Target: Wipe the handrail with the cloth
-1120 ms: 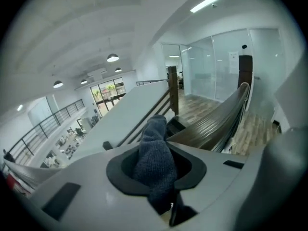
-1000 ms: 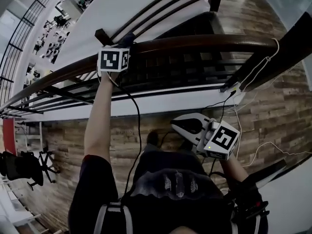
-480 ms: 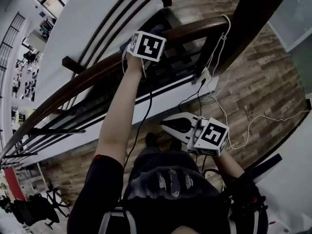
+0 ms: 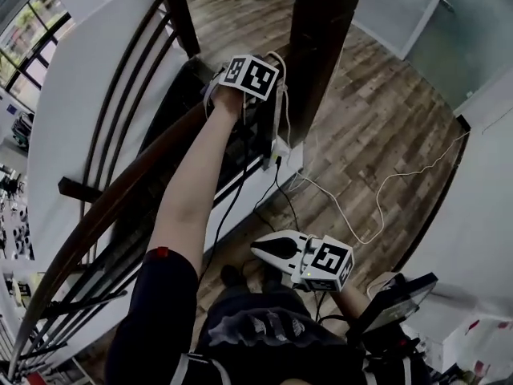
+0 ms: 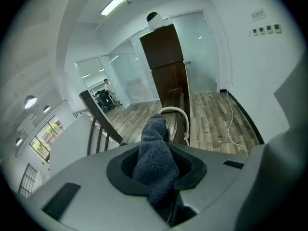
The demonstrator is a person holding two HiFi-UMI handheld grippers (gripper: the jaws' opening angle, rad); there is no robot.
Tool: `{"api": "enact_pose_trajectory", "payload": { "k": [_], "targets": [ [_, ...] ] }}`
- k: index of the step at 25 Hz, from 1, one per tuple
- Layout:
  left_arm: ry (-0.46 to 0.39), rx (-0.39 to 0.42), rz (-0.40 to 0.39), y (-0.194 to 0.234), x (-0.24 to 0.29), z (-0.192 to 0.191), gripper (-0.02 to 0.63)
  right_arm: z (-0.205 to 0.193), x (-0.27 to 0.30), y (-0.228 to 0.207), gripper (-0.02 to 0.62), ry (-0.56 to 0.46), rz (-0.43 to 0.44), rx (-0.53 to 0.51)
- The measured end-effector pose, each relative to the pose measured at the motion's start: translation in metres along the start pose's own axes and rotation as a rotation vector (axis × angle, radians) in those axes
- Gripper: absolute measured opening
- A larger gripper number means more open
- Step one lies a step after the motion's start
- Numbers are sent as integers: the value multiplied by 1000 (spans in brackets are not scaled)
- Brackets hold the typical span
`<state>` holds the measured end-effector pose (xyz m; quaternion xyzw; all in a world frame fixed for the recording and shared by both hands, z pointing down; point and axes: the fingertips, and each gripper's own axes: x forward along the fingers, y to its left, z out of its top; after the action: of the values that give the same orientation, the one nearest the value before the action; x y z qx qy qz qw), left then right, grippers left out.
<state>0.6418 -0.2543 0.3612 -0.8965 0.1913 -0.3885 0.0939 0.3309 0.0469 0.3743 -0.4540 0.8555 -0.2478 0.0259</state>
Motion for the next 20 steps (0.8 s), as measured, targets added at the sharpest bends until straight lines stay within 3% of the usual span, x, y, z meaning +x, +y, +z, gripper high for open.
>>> {"api": "enact_pose_trajectory", "payload": {
  "k": [4, 8, 10, 12, 14, 15, 18, 20],
  "targets": [
    [-8, 56, -16, -21, 24, 37, 91, -3, -19, -10, 3, -14, -84, 17],
    [-40, 107, -41, -46, 38, 51, 92, -5, -33, -10, 3, -21, -135, 37],
    [-123, 69, -101, -61, 25, 60, 92, -6, -39, -13, 3, -24, -163, 27],
    [-302, -11, -174, -75, -14, 67, 92, -9, -43, -17, 3, -35, -173, 19],
    [-466, -69, -223, -90, -57, 50, 92, -18, -45, -22, 3, -43, -158, 38],
    [-508, -85, -231, -98, -68, 32, 92, -23, -45, -25, 4, -43, -148, 57],
    [-475, -172, -247, -117, -49, -40, 92, -34, -40, -32, 3, -23, -128, 102],
    [-417, -305, -251, -117, -17, -82, 92, -37, -34, -33, 3, -11, -124, 108]
  ]
}}
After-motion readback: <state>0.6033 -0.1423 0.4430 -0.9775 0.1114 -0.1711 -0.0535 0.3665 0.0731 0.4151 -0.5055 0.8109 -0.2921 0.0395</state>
